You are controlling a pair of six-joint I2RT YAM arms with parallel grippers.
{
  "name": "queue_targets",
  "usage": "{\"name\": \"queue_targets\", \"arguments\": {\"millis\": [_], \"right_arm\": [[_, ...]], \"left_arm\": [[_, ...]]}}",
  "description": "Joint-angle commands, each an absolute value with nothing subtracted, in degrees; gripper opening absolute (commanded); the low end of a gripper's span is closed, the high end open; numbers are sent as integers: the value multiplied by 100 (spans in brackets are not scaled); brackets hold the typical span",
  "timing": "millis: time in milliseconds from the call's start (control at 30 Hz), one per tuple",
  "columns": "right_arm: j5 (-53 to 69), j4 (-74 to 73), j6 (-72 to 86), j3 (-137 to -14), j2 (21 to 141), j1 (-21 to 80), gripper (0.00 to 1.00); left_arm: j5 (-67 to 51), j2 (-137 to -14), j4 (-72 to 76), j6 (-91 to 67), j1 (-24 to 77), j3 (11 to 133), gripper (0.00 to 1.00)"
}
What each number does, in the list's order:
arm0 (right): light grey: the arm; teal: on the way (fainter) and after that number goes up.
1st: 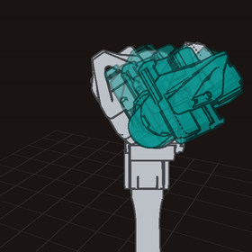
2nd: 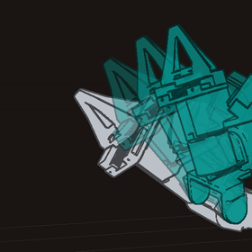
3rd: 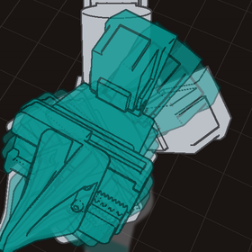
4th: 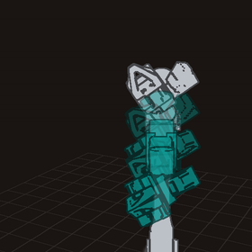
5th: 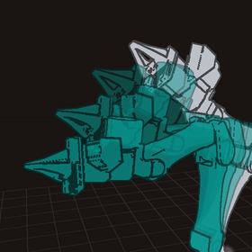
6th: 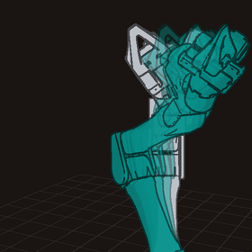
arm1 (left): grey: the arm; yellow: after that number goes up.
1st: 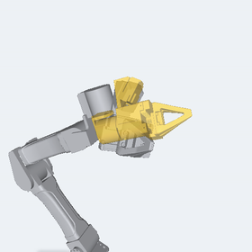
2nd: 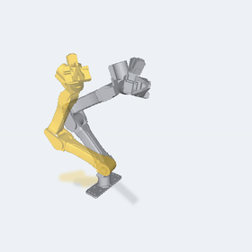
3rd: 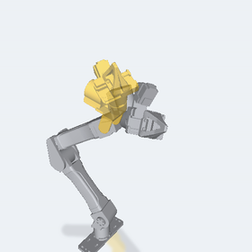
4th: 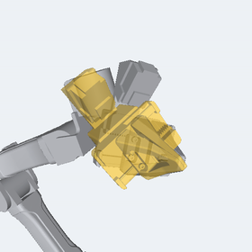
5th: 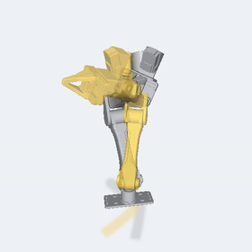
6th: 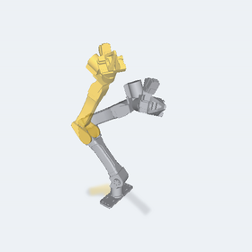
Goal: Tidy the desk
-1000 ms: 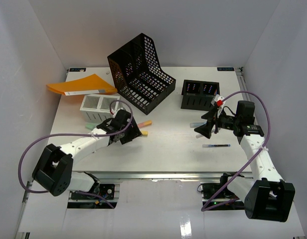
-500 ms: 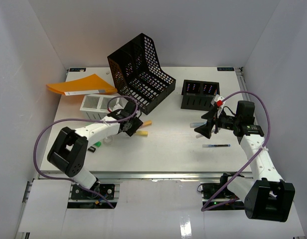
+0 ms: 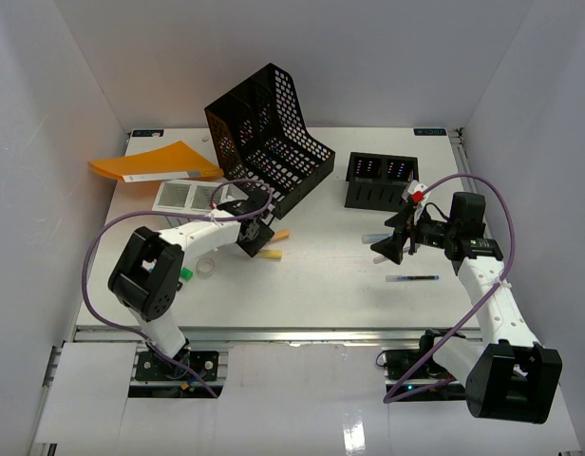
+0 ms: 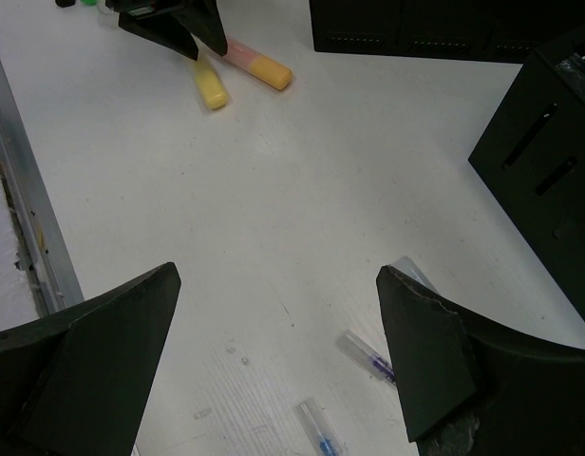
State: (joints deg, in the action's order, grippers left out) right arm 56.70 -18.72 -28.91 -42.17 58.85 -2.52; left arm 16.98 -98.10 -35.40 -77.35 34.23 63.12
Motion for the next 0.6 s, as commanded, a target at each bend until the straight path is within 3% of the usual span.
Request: {"name": "queue_targets", "arguments": {"millis": [0, 567], "right_arm": [[5656, -1760, -2927, -4192, 5812, -246, 91], [5634, -1758, -2918, -4192, 5799, -246, 91]], "left_arm": [[1646, -9989, -4004, -7880, 3452, 6550, 52], [1723, -9827, -4297, -7859, 3545, 6422, 59]]}}
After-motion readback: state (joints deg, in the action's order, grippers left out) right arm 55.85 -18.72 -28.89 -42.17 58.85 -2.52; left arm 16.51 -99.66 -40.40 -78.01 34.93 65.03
